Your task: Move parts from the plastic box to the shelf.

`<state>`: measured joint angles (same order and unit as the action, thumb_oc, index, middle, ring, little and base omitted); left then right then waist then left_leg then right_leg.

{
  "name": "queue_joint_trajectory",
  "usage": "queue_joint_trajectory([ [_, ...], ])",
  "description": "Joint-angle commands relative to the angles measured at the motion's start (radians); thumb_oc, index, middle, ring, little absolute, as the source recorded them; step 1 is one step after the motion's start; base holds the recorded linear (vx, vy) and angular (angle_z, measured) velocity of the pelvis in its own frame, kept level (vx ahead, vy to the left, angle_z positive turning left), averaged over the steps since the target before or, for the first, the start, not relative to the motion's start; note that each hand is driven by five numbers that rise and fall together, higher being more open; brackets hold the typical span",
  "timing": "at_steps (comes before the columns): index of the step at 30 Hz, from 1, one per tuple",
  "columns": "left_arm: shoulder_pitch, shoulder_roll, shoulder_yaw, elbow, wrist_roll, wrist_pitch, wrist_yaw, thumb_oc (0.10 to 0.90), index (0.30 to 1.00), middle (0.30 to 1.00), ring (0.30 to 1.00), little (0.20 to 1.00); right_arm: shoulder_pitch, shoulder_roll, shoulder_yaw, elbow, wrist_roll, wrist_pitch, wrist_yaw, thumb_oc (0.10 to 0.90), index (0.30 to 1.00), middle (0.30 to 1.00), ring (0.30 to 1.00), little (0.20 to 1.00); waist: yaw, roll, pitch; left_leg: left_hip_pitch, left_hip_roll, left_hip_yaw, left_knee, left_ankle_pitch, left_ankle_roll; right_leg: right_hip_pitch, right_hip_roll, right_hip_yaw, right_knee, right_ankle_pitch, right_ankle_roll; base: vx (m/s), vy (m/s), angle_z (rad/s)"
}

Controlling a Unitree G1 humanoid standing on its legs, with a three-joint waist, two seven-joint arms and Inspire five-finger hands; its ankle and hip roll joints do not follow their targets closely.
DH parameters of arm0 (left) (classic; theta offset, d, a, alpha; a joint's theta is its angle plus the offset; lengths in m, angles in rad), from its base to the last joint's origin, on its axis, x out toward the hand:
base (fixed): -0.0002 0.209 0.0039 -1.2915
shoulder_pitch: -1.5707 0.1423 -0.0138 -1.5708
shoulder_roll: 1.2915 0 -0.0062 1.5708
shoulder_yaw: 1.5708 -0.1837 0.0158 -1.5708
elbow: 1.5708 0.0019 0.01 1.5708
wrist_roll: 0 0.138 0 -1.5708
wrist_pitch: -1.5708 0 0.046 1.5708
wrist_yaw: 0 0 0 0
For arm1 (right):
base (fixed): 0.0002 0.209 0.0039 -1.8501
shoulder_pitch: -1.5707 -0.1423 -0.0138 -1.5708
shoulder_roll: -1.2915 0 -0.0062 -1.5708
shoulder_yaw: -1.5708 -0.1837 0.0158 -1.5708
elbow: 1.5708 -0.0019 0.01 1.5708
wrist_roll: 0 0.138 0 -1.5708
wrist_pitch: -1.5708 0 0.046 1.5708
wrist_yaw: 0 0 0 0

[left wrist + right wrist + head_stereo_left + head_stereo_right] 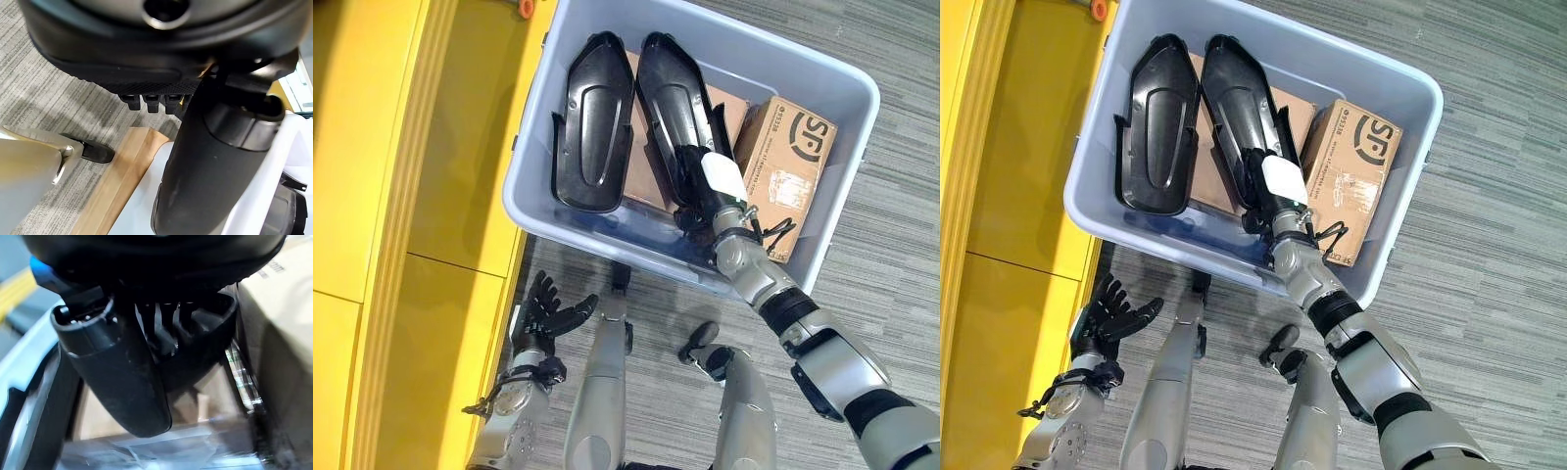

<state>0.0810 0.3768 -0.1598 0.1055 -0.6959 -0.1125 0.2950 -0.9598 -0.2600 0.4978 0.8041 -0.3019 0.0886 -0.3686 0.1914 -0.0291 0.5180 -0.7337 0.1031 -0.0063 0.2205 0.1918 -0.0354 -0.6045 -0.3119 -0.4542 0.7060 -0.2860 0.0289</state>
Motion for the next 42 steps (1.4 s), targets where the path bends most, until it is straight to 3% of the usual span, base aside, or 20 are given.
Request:
queue_joint_trajectory([
  [1, -0.005, 0.006, -0.021, -0.098, -0.006, -0.063, 0.012, 0.9, 1.0, 1.0, 1.0, 1.0, 0.085, 0.05, 0.019, 0.127, 0.142, 0.038, 0.106, 0.4, 0.3, 0.3, 0.3, 0.3, 0.029, 0.037, 0.002, 0.005, 0.008, -0.019, 0.195, -0.26, -0.017, 0.028, -0.005, 0.063, -0.153, 0.113, 0.086, 0.0, 0.0, 0.0],
  [7, -0.003, 0.002, -0.005, -0.09, 0.0, -0.064, 0.016, 0.9, 1.0, 1.0, 1.0, 1.0, 0.148, 0.018, 0.05, -0.078, 0.103, 0.03, 0.126, 0.4, 0.3, 0.3, 0.3, 0.3, 0.016, 0.017, 0.002, 0.063, 0.015, -0.011, 0.165, -0.253, -0.018, 0.073, 0.002, 0.064, -0.177, 0.122, 0.09, 0.0, 0.0, 0.0],
  [8, -0.005, -0.002, 0.0, -0.081, 0.0, -0.061, 0.013, 0.9, 1.0, 1.0, 1.0, 1.0, 0.181, -0.005, 0.051, -0.195, 0.096, 0.018, 0.146, 0.4, 0.3, 0.3, 0.3, 0.3, 0.012, 0.004, 0.002, 0.111, 0.02, -0.007, 0.136, -0.244, -0.019, 0.111, 0.005, 0.061, -0.205, 0.136, 0.093, 0.0, 0.0, 0.0],
  [15, -0.002, -0.006, 0.014, -0.062, 0.002, -0.053, 0.002, 0.9, 1.0, 1.0, 1.0, 1.0, 0.25, -0.046, 0.029, -0.358, 0.104, 0.002, 0.172, 0.4, 0.3, 0.3, 0.3, 0.3, 0.008, -0.012, 0.002, 0.218, 0.024, 0.004, 0.055, -0.217, -0.02, 0.21, 0.012, 0.052, -0.282, 0.168, 0.102, 0.0, 0.001, -0.01],
  [22, 0.009, -0.01, 0.047, -0.025, 0.016, -0.023, -0.03, 0.9, 1.0, 1.0, 1.0, 1.0, 0.346, -0.112, -0.042, -0.575, 0.144, -0.038, 0.209, 0.4, 0.3, 0.3, 0.3, 0.3, 0.002, -0.019, 0.002, 0.416, 0.025, 0.031, -0.084, -0.148, -0.012, 0.396, 0.01, 0.035, -0.428, 0.241, 0.116, -0.01, 0.027, -0.04],
  [31, 0.071, -0.018, 0.074, -0.011, 0.048, 0.008, -0.085, 0.9, 1.0, 1.0, 1.0, 1.0, 0.469, -0.179, -0.169, -0.766, 0.127, -0.062, 0.223, 0.4, 0.3, 0.3, 0.3, 0.3, -0.029, -0.019, -0.156, 0.542, 0.006, 0.057, -0.217, -0.117, -0.016, 0.519, 0.002, 0.014, -0.568, 0.293, 0.151, 0.08, 0.042, -0.02],
  [33, 0.087, -0.027, 0.081, 0.0, 0.059, 0.015, -0.099, 0.9, 1.0, 1.0, 1.0, 1.0, 0.501, -0.185, -0.217, -0.815, 0.129, -0.073, 0.216, 0.4, 0.3, 0.3, 0.3, 0.3, -0.037, -0.025, -0.222, 0.585, -0.008, 0.073, -0.245, -0.123, -0.012, 0.558, -0.008, 0.012, -0.603, 0.309, 0.167, 0.13, 0.092, -0.06],
  [42, 0.121, -0.057, 0.116, 0.016, 0.089, 0.024, -0.106, 0.9, 1.0, 1.0, 1.0, 1.0, 0.534, -0.188, -0.291, -0.879, 0.113, -0.089, 0.212, 0.4, 0.3, 0.3, 0.3, 0.3, -0.052, -0.037, -0.342, 0.665, -0.047, 0.095, -0.266, -0.166, 0.02, 0.604, -0.05, 0.036, -0.606, 0.348, 0.203, 0.08, 0.095, -0.05],
])
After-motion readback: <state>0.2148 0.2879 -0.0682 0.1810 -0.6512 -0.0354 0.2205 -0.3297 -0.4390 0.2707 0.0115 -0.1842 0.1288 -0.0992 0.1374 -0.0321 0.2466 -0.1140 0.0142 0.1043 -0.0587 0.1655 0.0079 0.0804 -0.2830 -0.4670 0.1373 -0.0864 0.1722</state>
